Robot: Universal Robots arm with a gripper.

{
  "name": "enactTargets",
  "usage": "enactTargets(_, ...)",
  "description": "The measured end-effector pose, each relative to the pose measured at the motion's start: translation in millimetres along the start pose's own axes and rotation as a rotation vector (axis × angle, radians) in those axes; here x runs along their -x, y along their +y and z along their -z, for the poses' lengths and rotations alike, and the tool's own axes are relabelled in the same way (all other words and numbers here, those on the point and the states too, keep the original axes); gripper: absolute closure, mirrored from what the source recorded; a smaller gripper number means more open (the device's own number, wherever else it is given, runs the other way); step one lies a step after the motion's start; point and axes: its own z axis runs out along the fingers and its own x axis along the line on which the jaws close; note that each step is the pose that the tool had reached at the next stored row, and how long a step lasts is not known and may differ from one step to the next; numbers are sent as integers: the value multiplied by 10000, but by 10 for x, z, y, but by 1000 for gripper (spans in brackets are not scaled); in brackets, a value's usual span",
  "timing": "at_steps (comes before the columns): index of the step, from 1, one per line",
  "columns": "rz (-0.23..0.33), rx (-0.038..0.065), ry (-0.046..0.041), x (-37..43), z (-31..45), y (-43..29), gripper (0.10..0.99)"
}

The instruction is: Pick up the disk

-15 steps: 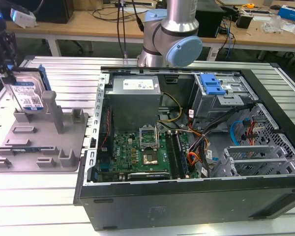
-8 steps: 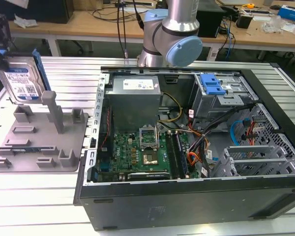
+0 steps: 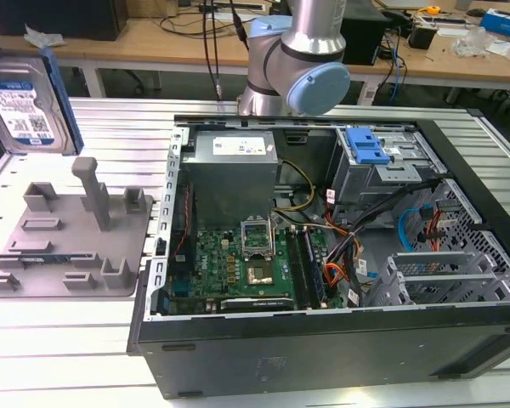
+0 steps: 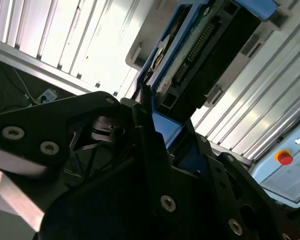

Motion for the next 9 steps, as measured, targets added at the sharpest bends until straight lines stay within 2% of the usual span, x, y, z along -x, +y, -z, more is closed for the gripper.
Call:
enactTargets(1,0,0,0,-3,87,0,722)
enactTargets(4,0,0,0,-8,251,-2,722)
enactTargets(5,0,0,0,-12,364,-2,722)
enactTargets(6,0,-1,-1,-15,434,-2,722)
enactTargets(9,0,1,1,-20,593,-4,722)
